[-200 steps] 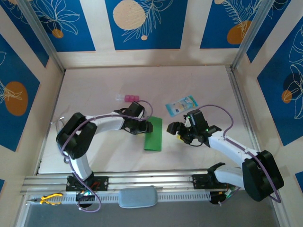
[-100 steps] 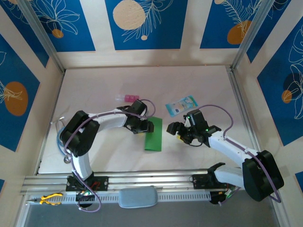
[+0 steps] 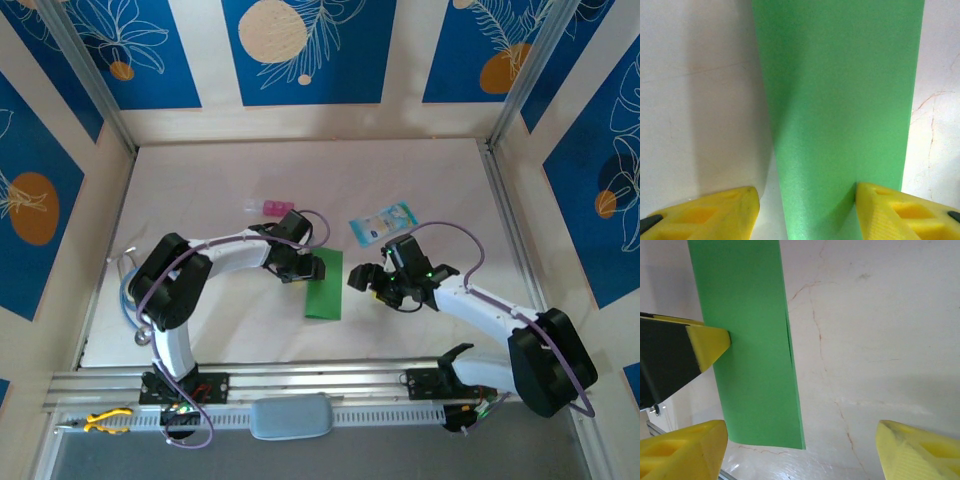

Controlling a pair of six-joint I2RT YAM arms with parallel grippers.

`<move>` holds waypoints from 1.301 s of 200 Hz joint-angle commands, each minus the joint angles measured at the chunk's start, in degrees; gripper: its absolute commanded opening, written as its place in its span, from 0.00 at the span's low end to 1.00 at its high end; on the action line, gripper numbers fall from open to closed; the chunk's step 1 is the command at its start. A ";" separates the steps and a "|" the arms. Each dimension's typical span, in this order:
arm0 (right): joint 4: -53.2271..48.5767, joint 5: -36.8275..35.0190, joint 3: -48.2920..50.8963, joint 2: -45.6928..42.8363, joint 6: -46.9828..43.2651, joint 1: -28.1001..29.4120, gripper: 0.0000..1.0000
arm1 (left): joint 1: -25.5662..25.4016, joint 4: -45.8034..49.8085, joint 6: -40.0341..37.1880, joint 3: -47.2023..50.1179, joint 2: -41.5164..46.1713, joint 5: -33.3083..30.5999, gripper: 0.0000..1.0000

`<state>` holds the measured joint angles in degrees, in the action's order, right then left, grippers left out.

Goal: Fold a paper plane with a square sheet of paper (pick it up from the middle)
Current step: Hold the square sheet of paper at the center of the table.

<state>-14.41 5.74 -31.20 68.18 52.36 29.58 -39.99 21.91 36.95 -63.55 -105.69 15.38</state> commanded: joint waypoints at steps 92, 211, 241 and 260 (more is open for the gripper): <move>-3.76 -2.33 -3.34 0.99 -0.67 0.74 0.78 | -0.36 -0.20 -0.15 -0.43 -5.32 -1.05 0.57; -3.65 -4.47 -2.59 0.81 2.03 0.32 0.72 | -0.52 -0.51 -2.89 -0.76 -6.99 -0.41 0.57; -3.43 -4.10 -2.44 1.06 2.20 0.20 0.71 | -0.46 -0.31 -3.39 -1.05 -7.45 -0.33 0.58; -3.38 -3.96 -2.47 1.24 2.17 0.15 0.71 | -0.51 -0.60 -3.70 -1.03 -7.59 -0.25 0.58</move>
<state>-17.23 1.69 -33.36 68.84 53.74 29.98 -39.88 24.64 35.40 -65.98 -107.70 15.40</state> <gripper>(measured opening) 0.715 0.579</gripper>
